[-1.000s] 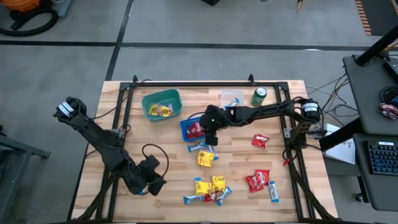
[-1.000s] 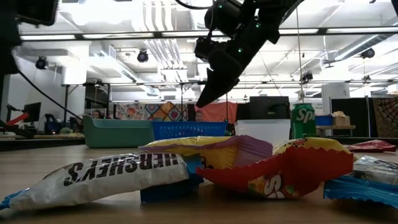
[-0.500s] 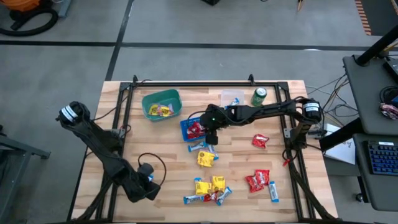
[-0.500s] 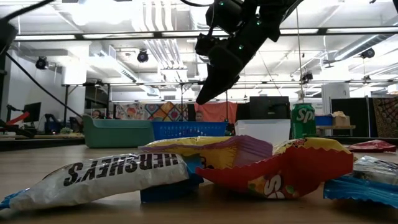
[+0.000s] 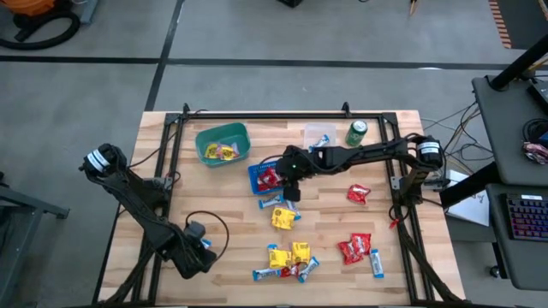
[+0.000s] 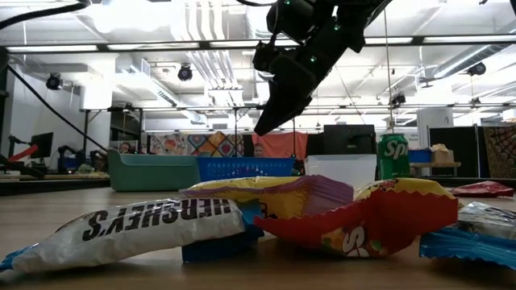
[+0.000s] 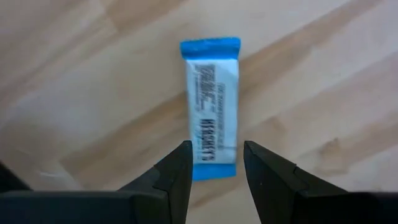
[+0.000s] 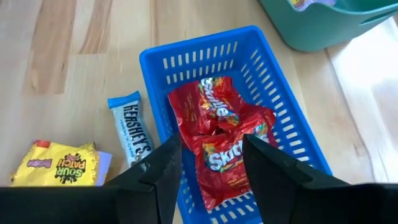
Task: Sort candy
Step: Put the hersheys bar into the transparent bin
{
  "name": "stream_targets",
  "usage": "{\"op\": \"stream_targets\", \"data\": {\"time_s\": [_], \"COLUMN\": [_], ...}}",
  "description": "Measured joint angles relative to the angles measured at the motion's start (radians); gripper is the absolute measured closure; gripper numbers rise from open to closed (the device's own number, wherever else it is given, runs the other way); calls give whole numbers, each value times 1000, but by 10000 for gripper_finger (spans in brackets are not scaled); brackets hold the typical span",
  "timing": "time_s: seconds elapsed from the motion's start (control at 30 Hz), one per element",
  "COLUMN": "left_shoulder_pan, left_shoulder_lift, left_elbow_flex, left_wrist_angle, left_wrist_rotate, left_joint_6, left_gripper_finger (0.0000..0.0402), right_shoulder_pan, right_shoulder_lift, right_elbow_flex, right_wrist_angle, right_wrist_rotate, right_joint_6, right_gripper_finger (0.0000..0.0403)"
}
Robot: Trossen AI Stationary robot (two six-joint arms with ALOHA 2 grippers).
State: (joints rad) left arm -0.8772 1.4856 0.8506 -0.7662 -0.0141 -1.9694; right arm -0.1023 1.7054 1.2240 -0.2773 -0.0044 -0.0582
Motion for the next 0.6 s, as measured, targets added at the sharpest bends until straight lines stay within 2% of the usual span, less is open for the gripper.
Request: {"op": "stream_targets", "data": {"time_s": [0.27, 0.6], "left_shoulder_pan": [0, 0], "left_shoulder_lift": [26, 139], "left_elbow_flex": [-10, -9], "left_wrist_angle": [2, 55], "left_wrist_rotate": [-66, -66], "left_joint_6": [39, 72], "left_gripper_finger": [274, 274], "right_shoulder_pan": [6, 27], "right_shoulder_lift": [-2, -2], "right_elbow_flex": [0, 0], "right_wrist_angle": [-60, -117], "right_wrist_rotate": [0, 2], "right_joint_6": [48, 87], "right_gripper_finger": [241, 241]}}
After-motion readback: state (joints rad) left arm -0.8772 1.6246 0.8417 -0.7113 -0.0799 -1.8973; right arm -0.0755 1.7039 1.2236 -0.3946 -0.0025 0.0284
